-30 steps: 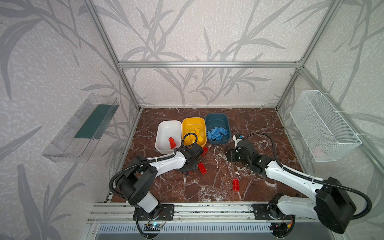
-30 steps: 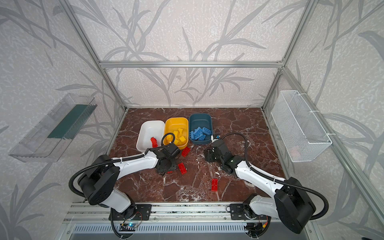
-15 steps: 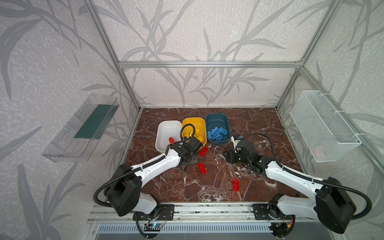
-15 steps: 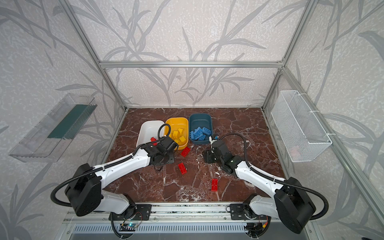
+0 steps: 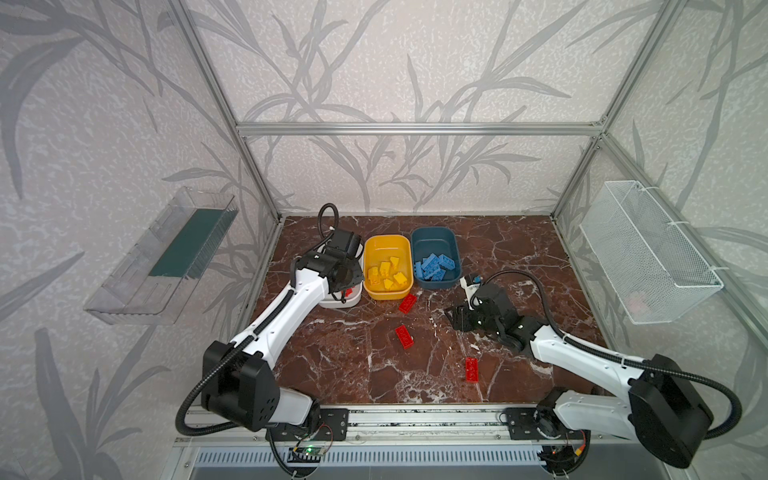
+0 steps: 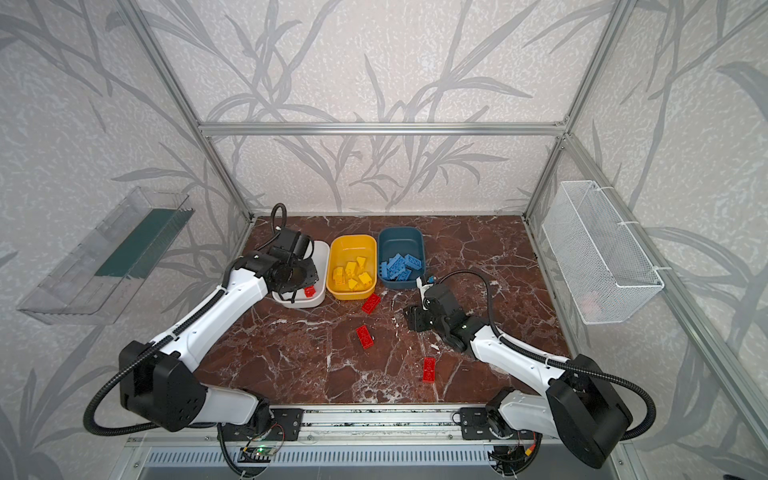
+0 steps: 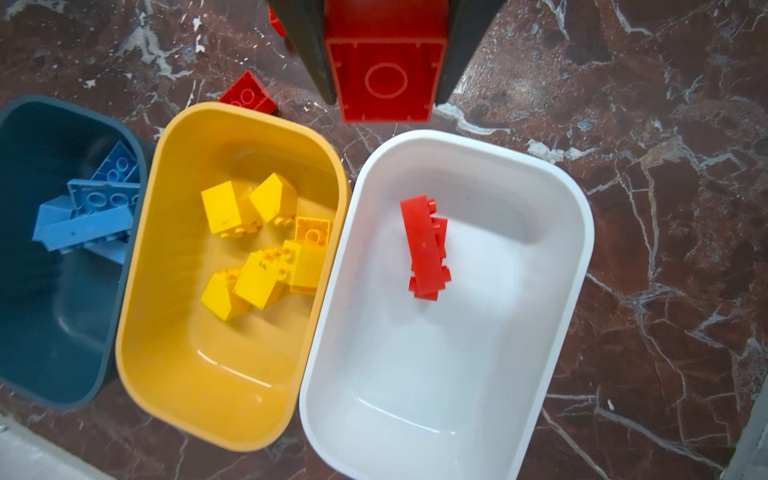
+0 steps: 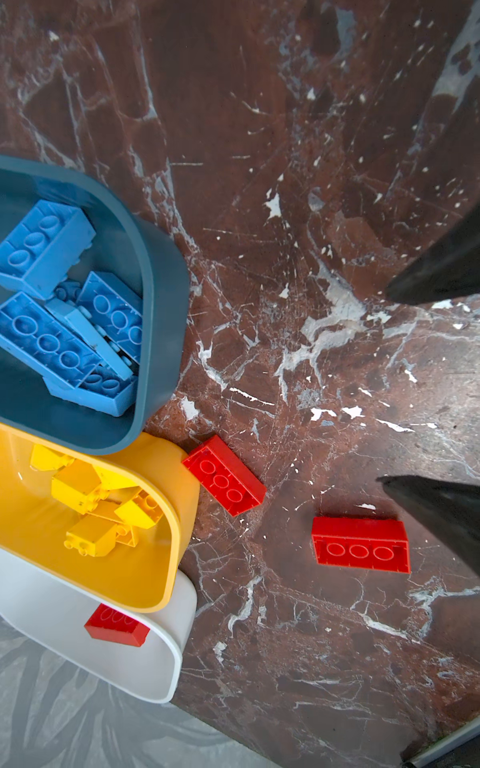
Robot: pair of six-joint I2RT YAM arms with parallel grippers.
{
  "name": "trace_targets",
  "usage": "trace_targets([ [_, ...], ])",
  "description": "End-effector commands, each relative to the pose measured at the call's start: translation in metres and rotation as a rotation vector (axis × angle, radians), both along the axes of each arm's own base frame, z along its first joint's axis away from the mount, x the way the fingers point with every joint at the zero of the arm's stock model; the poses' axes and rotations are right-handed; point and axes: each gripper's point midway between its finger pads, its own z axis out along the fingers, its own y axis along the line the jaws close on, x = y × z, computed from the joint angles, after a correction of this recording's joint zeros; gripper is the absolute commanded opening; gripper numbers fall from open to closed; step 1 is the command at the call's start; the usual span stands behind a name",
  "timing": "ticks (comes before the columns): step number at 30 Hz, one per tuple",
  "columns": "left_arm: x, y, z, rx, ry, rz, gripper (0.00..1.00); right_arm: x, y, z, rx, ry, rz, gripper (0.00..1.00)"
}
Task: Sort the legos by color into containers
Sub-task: 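Lift the red brick into the white bin with the left gripper and release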
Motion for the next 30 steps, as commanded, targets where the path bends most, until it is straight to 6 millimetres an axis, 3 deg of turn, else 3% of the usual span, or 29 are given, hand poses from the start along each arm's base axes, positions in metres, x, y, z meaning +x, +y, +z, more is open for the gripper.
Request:
trace_targets([
  [1, 0.006, 0.011, -0.003, -0.005, 0.059, -0.005, 0.28, -0.001, 0.003, 0.008, 0.023, -0.040, 0.023, 0.67],
  [9, 0.038, 0.042, -0.013, -0.013, 0.103, 0.082, 0.29, -0.001, 0.007, 0.006, 0.030, -0.039, 0.044, 0.67],
  [18, 0.055, 0.063, -0.053, -0.046, 0.213, 0.136, 0.31, -0.002, 0.010, 0.001, 0.025, -0.028, 0.058, 0.67],
  [26, 0.059, 0.069, -0.060, -0.048, 0.228, 0.138, 0.62, -0.006, 0.021, -0.004, 0.019, -0.014, 0.110, 0.67],
  [30, 0.058, 0.069, -0.054, -0.053, 0.213, 0.136, 0.68, -0.009, 0.028, -0.003, 0.008, -0.013, 0.141, 0.72],
])
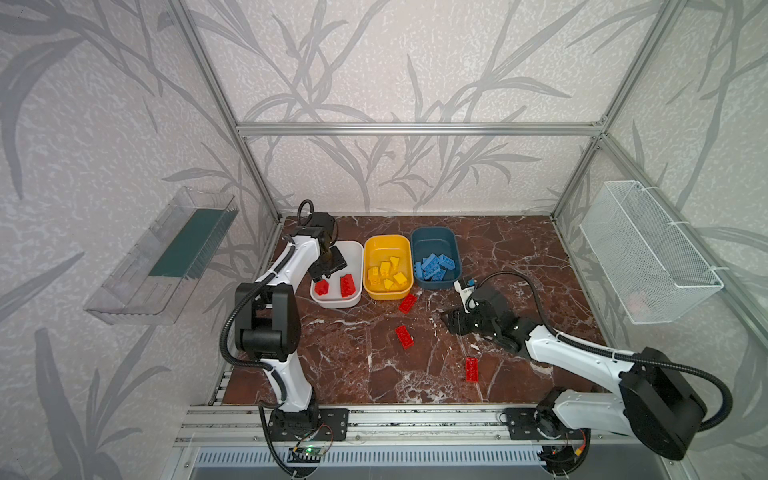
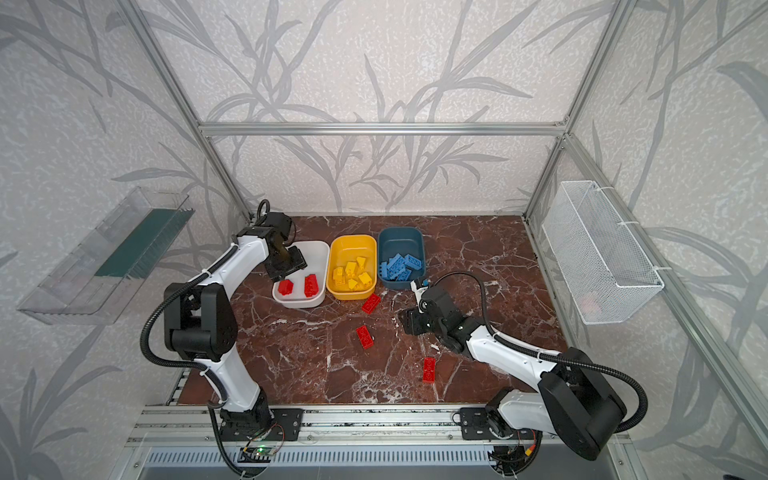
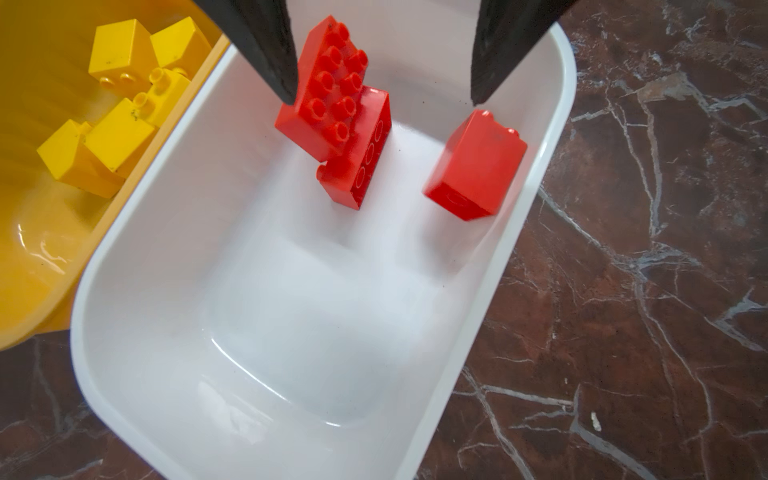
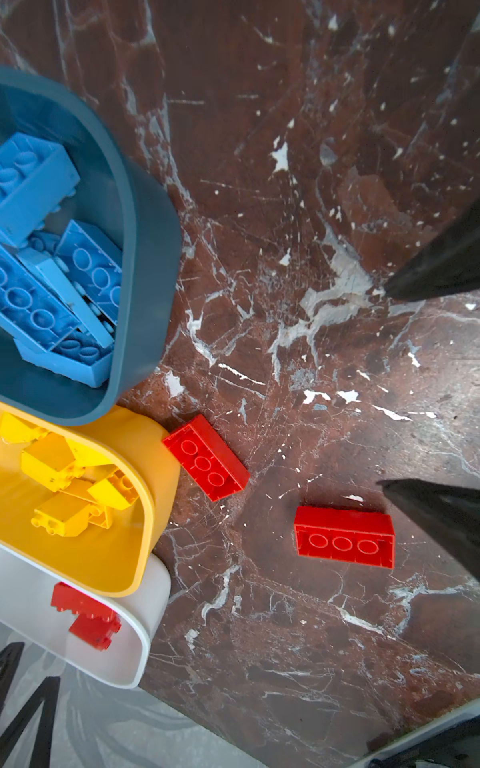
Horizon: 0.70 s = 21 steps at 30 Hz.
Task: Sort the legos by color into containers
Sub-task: 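Lift the red brick into the white bin with the left gripper and release, then grasp a red brick on the table with the right gripper while left gripper withdraws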
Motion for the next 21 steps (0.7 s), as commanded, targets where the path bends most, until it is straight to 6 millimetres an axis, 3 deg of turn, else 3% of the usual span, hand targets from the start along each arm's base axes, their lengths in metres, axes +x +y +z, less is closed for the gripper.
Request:
trace_targets([
  [1, 0.000, 0.001, 0.017, -0.001, -0.031, -0.011, 0.69, -0.001, 0.012, 0.010, 0.000, -0.024, 0.046, 0.74],
  [6, -0.007, -0.003, 0.046, -0.020, -0.106, -0.012, 0.73, -0.010, 0.028, 0.019, -0.072, -0.076, 0.099, 0.84],
  [12, -0.026, -0.017, 0.101, -0.032, -0.277, -0.058, 0.78, -0.021, 0.056, 0.017, -0.138, -0.072, 0.132, 0.85],
  [17, -0.053, -0.027, 0.135, -0.067, -0.434, -0.107, 0.91, -0.038, 0.088, 0.004, -0.193, -0.044, 0.191, 0.84],
  [21, -0.076, -0.029, 0.146, -0.087, -0.504, -0.127, 0.95, -0.053, 0.109, -0.010, -0.249, -0.011, 0.243, 0.83],
])
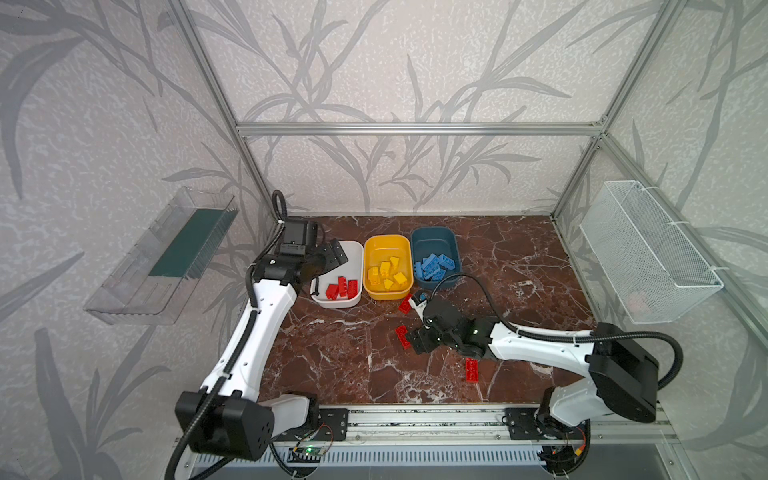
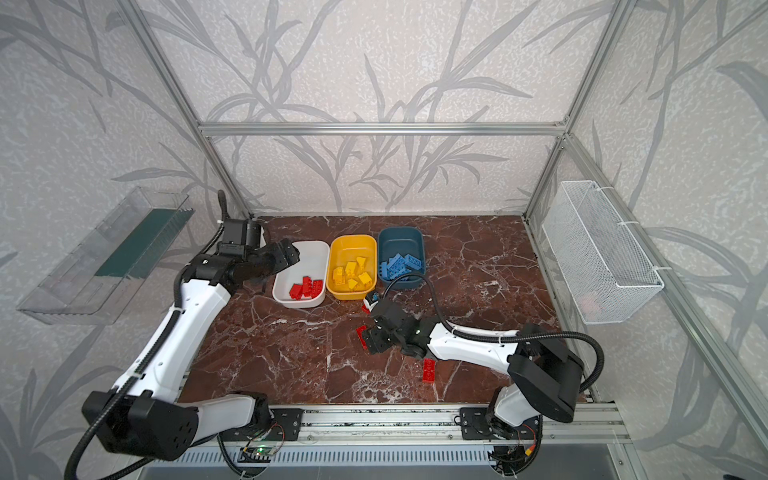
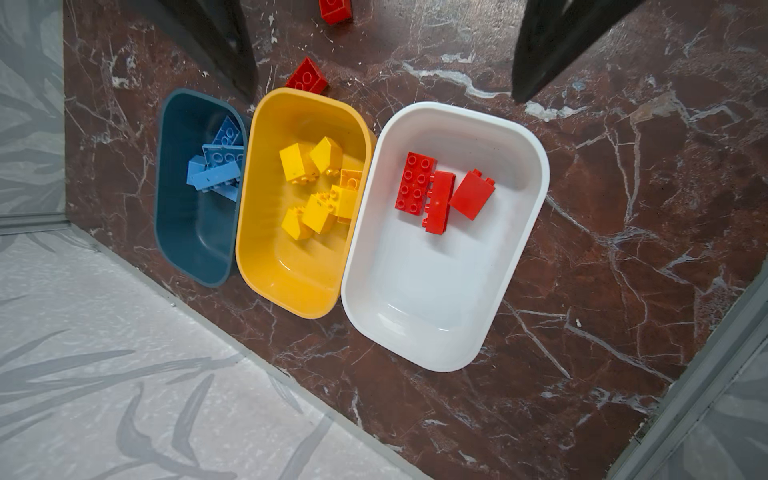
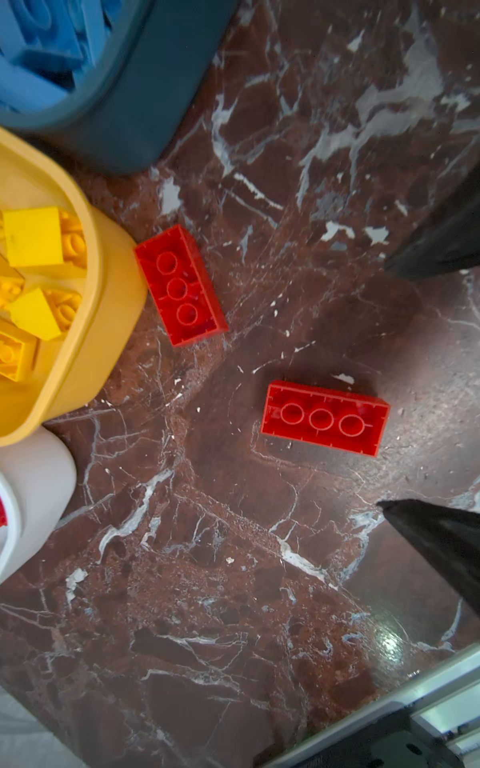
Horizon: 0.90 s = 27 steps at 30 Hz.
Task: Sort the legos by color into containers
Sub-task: 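Grasp a red brick on the table with the right gripper while left gripper withdraws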
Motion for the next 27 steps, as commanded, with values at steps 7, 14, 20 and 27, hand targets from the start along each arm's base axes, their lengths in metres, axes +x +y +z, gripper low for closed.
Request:
trace_targets([
  [7, -0.040, 0.001, -0.007, 0.008, -0.078, -0.036, 0.95, -0.010, 0.018, -0.038, -0.193, 0.080, 0.009, 0.77],
  [14, -0.051, 0.007, -0.007, 0.038, -0.118, -0.033, 0.95, -0.007, 0.021, -0.054, -0.255, 0.093, -0.011, 0.64],
  [20, -0.051, 0.005, -0.007, 0.032, -0.122, -0.044, 0.95, -0.006, 0.017, -0.070, -0.347, 0.104, -0.004, 0.52],
  [27, -0.054, 0.007, -0.001, 0.036, -0.146, -0.032, 0.95, -0.007, 0.015, -0.073, -0.361, 0.110, -0.002, 0.31],
])
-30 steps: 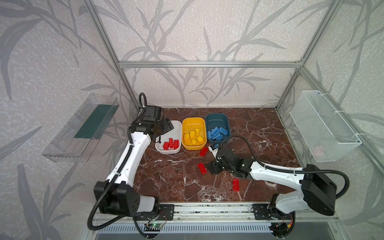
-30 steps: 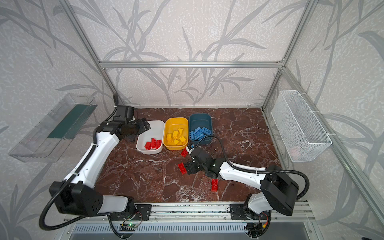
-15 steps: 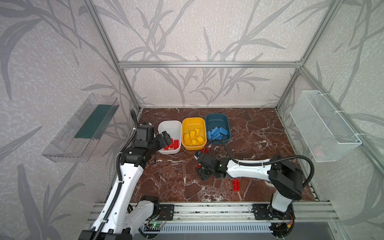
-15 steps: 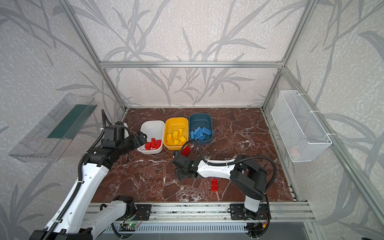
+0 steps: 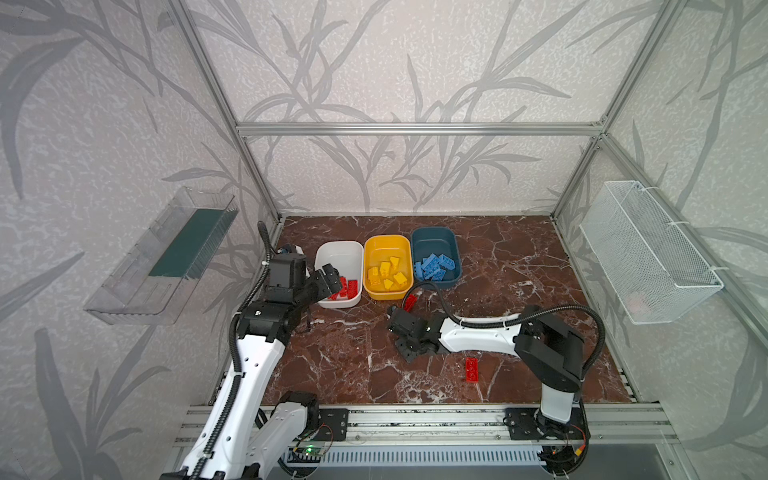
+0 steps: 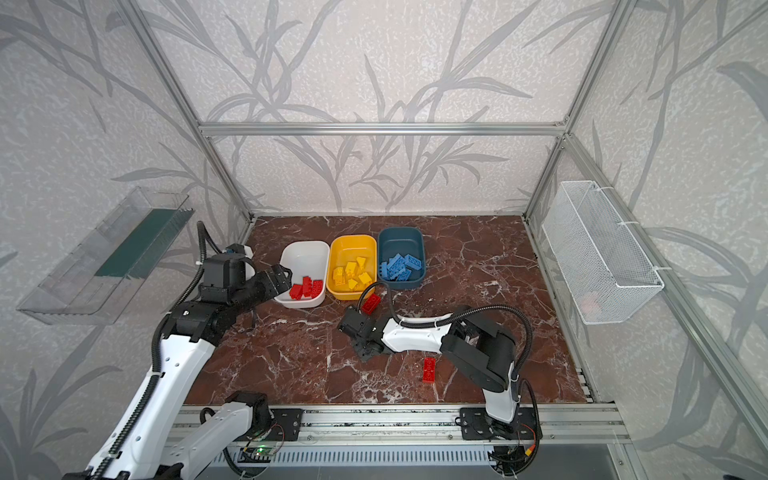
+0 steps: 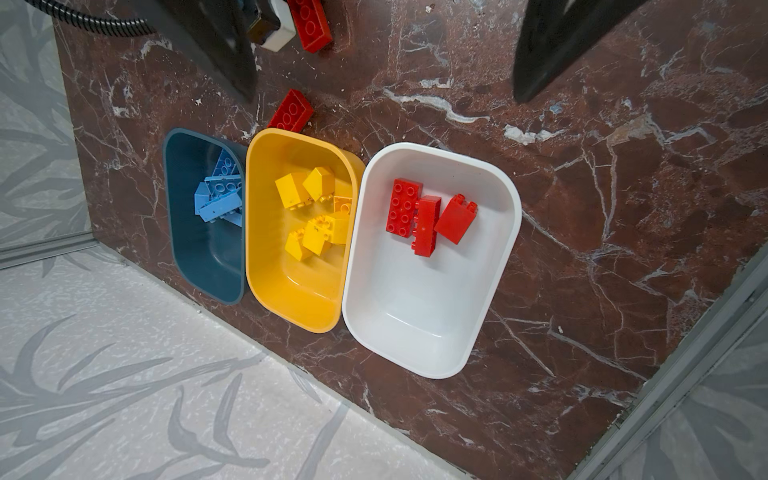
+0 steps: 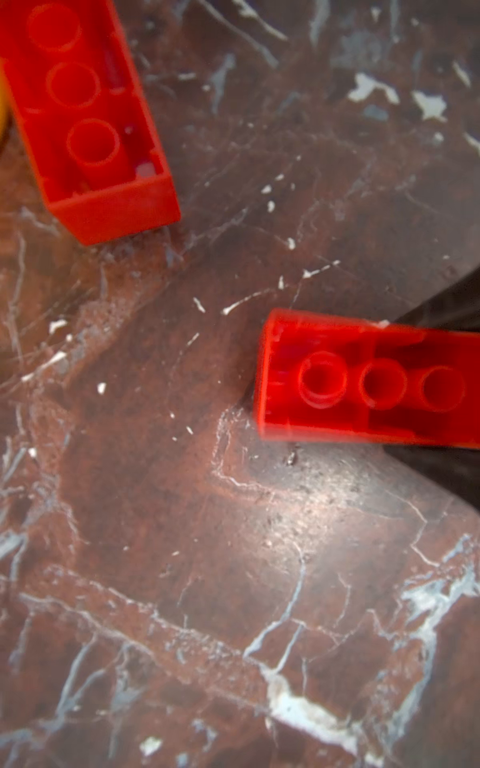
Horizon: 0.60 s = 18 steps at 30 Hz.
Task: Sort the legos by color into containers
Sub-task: 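Grasp a red brick on the table with the right gripper while left gripper withdraws, then carry the red brick into the white bin with the right gripper and release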
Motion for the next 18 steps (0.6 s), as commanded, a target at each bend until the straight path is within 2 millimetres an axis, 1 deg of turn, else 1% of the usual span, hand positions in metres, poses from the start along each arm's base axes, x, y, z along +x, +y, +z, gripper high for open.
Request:
trace_targets([
  [1, -0.001, 0.002, 0.006, 0.017, -0.032, 0.000, 0.95, -0.001, -0.007, -0.002, -0.050, -0.003, 0.005, 0.28],
  [2, 0.000, 0.002, 0.007, 0.015, -0.033, -0.001, 0.95, 0.000, -0.006, 0.002, -0.046, -0.011, 0.008, 0.26],
  [5, 0.000, -0.001, 0.012, 0.003, -0.036, -0.011, 0.95, 0.003, -0.004, 0.012, -0.037, -0.035, 0.021, 0.24],
  [9, -0.002, -0.005, 0.026, -0.015, -0.059, -0.027, 0.95, 0.005, 0.007, 0.032, -0.007, -0.044, 0.063, 0.22],
  [14, -0.009, -0.004, 0.046, -0.026, -0.110, -0.022, 0.95, 0.004, 0.038, 0.059, 0.118, -0.025, 0.136, 0.21],
  [16, -0.013, -0.001, 0.054, -0.026, -0.135, -0.008, 0.95, 0.008, 0.052, 0.073, 0.186, -0.032, 0.152, 0.21],
  [18, -0.017, 0.002, 0.064, -0.026, -0.171, 0.007, 0.96, 0.017, 0.065, 0.086, 0.239, -0.074, 0.169, 0.20],
])
